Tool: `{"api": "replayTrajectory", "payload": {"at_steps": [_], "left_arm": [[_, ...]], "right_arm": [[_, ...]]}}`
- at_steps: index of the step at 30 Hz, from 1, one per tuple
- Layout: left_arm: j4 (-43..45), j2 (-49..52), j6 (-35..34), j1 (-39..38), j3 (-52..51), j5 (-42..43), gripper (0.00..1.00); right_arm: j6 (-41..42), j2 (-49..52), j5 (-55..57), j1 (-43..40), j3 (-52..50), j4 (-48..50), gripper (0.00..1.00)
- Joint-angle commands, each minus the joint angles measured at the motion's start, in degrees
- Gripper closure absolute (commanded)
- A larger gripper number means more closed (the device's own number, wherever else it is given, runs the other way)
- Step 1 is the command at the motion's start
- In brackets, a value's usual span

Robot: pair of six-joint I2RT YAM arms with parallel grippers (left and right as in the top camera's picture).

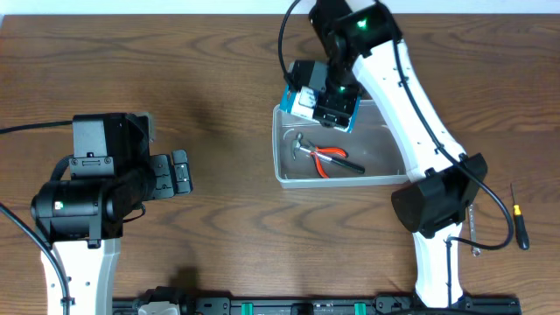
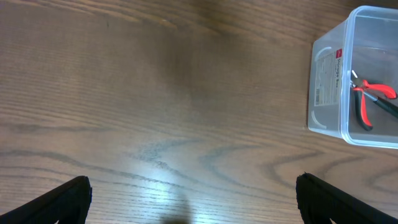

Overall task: Pack container
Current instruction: 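Lift the box and carry it left over the container, then lower the box into the container and open the right gripper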

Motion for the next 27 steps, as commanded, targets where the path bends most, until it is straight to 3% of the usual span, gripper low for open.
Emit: {"api": "replayTrajectory", "payload": {"at_steps": [1, 15, 27], "left_arm": [[0.0, -0.15, -0.5, 0.28, 0.76, -0.9, 0.02], [0.0, -0.15, -0.5, 0.28, 0.76, -0.9, 0.02], [0.0, -0.15, -0.5, 0.28, 0.76, -0.9, 0.02]], "right_arm": [[-1.75, -1.09, -0.81, 0.22, -4.81, 1.75, 0.2], [-2.91, -1.09, -2.78, 0.24, -20.63, 10.86, 0.18], [-1.75, -1.03, -0.83, 0.04, -25.53, 15.98, 0.15]]}}
